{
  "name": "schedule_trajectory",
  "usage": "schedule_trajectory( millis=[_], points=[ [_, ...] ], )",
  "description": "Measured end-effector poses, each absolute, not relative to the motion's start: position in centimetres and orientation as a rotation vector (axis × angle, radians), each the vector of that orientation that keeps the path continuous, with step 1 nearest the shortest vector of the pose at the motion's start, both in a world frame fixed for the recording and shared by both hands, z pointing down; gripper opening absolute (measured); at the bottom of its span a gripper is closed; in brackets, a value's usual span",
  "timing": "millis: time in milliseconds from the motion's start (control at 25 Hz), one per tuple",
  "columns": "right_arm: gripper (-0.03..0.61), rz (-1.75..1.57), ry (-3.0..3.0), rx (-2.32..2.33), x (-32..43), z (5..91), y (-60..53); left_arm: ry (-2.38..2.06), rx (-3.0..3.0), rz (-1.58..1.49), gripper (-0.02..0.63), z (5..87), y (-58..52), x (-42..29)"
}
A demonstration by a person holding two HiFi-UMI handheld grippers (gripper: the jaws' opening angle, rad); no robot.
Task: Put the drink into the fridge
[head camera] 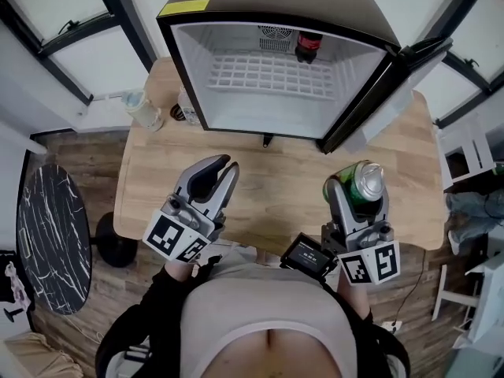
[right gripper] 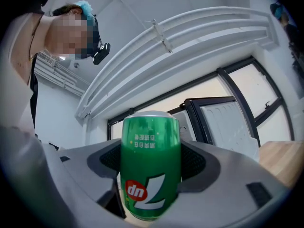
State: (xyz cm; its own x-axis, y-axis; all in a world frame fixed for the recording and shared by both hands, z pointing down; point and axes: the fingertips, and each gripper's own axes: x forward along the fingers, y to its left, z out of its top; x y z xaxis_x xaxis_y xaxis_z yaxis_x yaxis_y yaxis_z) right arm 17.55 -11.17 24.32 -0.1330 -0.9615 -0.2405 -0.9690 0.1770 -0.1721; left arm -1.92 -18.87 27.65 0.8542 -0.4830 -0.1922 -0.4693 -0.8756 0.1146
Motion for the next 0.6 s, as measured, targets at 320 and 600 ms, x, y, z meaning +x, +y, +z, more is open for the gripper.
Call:
schedule_trajectory(
  millis=[320, 600],
  points=[
    [0.347, -0.001, 2.124, -1.880, 17.4, 24.7, -15.0, -0.670, 2.968, -0.323, 0.072, 27.5, -23.1, -1.1],
    [0.347, -0.016, 2.100, -1.898, 17.5, 25.1, -17.7, -0.605, 2.965, -0.313, 0.072, 28.0, -25.7, -0.5]
  ],
)
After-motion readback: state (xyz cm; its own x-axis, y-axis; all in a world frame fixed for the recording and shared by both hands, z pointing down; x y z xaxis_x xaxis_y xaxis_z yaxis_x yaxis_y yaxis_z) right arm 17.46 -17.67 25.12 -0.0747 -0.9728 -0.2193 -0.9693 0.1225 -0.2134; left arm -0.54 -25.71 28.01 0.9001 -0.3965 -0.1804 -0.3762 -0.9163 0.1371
